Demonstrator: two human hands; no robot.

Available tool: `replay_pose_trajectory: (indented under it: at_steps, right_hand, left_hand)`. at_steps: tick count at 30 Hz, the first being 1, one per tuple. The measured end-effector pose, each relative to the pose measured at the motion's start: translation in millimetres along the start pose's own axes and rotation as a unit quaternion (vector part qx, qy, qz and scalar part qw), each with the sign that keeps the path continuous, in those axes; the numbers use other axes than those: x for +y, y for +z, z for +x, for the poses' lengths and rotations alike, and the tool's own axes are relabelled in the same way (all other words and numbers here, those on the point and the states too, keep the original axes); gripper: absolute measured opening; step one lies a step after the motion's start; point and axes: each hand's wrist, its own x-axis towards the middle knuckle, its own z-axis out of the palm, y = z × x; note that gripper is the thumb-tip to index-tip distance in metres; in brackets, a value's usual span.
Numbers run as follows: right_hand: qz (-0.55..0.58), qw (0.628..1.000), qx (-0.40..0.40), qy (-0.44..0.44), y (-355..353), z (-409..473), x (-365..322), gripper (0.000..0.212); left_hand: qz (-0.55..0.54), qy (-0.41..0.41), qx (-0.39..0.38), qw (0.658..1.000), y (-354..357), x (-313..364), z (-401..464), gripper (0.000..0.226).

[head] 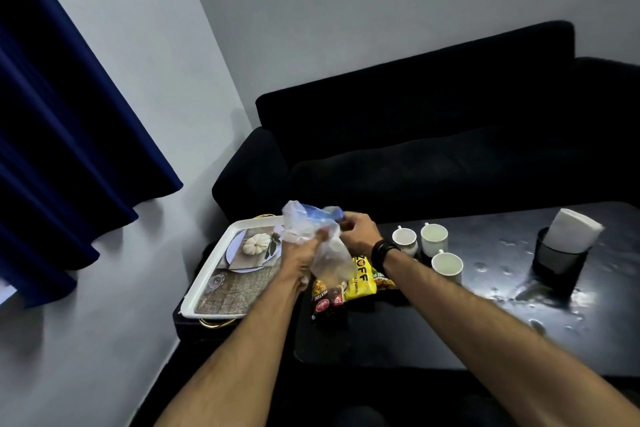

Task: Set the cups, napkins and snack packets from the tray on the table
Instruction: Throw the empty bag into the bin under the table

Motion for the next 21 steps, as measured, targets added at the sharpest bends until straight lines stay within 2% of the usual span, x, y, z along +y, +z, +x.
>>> replay_pose_trajectory:
  at_steps: [1, 2, 4, 6, 7, 9, 11, 13, 15, 17, 19, 21]
  right_hand:
    - [0.022, 0.999, 0.035, -0.013, -2, -3, -2, 0.041]
    - [0.071, 0.997, 0.031, -0.019, -4, -6, -3, 0.056]
    - [0.168, 0.983, -0.066, -0.017, -9, -14, -2, 0.084]
    - [0.155, 0.976, -0.152, -0.036, -9, -22, -1, 0.105]
    - [0.125, 0.976, -0.169, -0.056, -7, -25, -1, 0.115]
    - [0.08, 0.982, -0.143, -0.091, -2, -25, -4, 0.121]
    - [0.119, 0.983, -0.107, -0.093, -2, -21, -6, 0.104]
    - [0.172, 0.979, -0.077, -0.082, -6, -19, -6, 0.079]
    - [0.208, 0.975, -0.046, -0.06, -12, -19, -10, 0.054]
    - [0.221, 0.974, -0.007, -0.045, -17, -17, -18, 0.033]
    - [0.207, 0.977, 0.032, -0.032, -22, -18, -27, 0.03]
    - [0.198, 0.977, 0.072, -0.018, -26, -22, -33, 0.03]
  left_hand:
    - [-0.01, -0.003, 0.044, 0.999, 3, 2, 3, 0.047]
    - [-0.03, -0.005, 0.099, 0.995, 4, 5, 6, 0.043]
    - [-0.097, -0.03, 0.19, 0.976, 5, 14, 10, 0.028]
    - [-0.121, -0.048, 0.183, 0.974, 6, 18, 10, 0.037]
    - [-0.105, -0.05, 0.166, 0.979, 7, 19, 7, 0.039]
    - [-0.038, -0.036, 0.103, 0.993, 13, 20, 0, 0.034]
    - [0.039, -0.004, 0.024, 0.999, 21, 21, -5, 0.038]
    - [0.093, 0.056, -0.021, 0.994, 27, 27, -10, 0.037]
    - [0.116, 0.096, -0.074, 0.986, 33, 30, -16, 0.033]
    - [0.102, 0.131, -0.09, 0.982, 37, 27, -20, 0.048]
    - [0.046, 0.159, -0.084, 0.983, 41, 21, -23, 0.075]
    - [0.028, 0.156, -0.131, 0.979, 47, 17, -23, 0.077]
